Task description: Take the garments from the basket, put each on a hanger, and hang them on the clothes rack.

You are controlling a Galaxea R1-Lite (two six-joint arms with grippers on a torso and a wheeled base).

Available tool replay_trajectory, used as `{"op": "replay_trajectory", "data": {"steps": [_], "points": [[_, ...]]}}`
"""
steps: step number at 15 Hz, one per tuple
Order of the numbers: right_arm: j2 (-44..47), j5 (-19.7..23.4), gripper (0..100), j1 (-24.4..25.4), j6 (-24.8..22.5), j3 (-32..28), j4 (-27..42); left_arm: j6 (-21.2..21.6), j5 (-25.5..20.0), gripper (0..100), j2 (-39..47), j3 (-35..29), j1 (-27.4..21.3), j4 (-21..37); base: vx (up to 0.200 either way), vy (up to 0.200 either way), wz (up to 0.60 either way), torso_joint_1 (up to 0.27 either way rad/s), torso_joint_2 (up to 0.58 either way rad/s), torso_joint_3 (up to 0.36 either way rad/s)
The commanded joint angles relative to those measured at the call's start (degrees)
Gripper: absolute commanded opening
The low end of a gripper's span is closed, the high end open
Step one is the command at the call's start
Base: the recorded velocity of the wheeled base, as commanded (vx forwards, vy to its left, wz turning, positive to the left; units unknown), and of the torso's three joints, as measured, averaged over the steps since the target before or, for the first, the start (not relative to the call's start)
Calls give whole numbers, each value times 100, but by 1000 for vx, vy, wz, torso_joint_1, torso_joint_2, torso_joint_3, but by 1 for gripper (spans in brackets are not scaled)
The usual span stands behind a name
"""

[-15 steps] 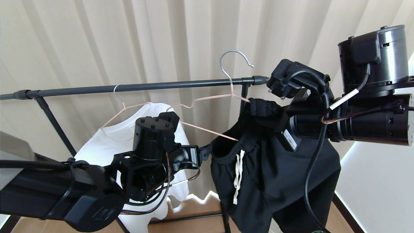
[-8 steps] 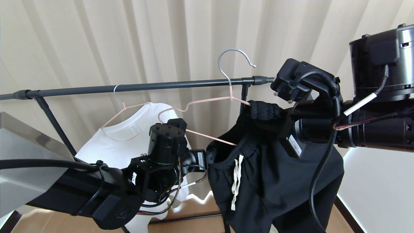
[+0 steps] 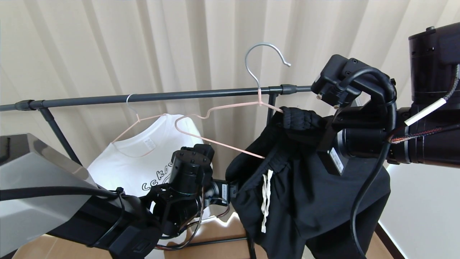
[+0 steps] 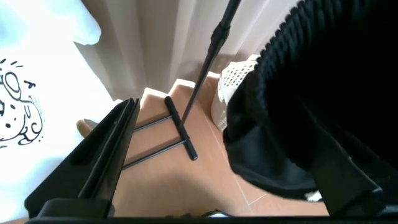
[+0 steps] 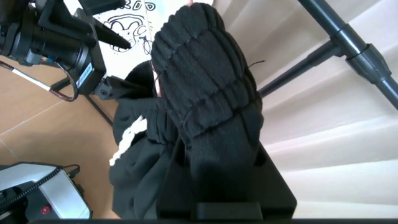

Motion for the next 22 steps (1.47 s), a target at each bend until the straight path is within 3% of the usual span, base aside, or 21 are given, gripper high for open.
{"op": "replay_trajectory", "data": {"steps": [1,5,8,13,15,22], "points": [[-38,-2,0,-3,-3,21,-3,1,2,0,22,19,5,0,0,0,0,0,0,0],[-153,25,0,-223,85,293,-12,203,2,0,-189,36,164,-44,0,0,0,0,0,0],[-293,587,0,-522,155,979,-460,458,-16,0,-471,63,471,-246,0,0,0,0,0,0],[-355,1449,0,-900,665,3352,-3273,722,-34,0,-664,63,726,-272,0,0,0,0,0,0],[-267,1510,0,-1102,656,3457,-3554,731,-42,0,-646,28,805,-272,0,0,0,0,0,0],[-74,1545,0,-1111,392,3695,-3563,731,-148,0,-506,-25,1157,-343,0,0,0,0,0,0]]}}
